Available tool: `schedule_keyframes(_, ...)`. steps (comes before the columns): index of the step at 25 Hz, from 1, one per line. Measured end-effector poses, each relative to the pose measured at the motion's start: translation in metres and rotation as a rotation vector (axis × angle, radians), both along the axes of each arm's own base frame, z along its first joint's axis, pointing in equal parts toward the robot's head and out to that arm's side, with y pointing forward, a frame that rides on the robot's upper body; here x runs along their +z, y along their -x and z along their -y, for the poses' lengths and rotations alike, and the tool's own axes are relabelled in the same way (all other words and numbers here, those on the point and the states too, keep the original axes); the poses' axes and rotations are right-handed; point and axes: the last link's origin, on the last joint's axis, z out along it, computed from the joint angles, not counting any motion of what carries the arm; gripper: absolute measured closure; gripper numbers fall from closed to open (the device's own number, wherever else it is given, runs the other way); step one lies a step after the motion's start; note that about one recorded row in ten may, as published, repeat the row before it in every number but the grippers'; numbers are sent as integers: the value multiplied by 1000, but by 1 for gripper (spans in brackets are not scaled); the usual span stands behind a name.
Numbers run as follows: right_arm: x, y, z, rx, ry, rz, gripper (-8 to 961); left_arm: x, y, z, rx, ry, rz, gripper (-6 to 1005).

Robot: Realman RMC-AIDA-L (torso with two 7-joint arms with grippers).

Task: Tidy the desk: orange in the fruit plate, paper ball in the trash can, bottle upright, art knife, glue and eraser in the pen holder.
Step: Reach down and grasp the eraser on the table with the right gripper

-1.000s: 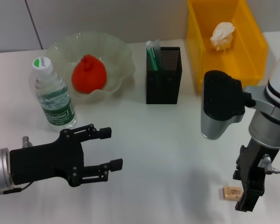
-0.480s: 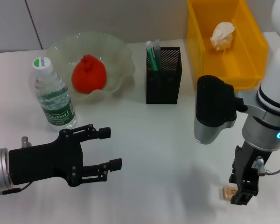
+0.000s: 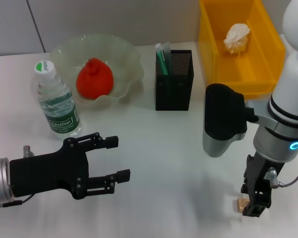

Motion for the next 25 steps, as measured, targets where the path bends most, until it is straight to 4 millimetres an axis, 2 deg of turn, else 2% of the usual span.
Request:
schedule_keyframes(10, -8, -3, 2, 16, 10, 16, 457, 0, 0, 0, 0, 0, 0, 201)
schedule_keyframes(15, -9, -3, 2, 20, 11, 18, 515, 0, 0, 0, -1, 0, 0, 201)
schedule_keyframes(25, -9, -3, 1, 23, 7, 17, 547, 0, 0, 0, 0, 0, 0, 201)
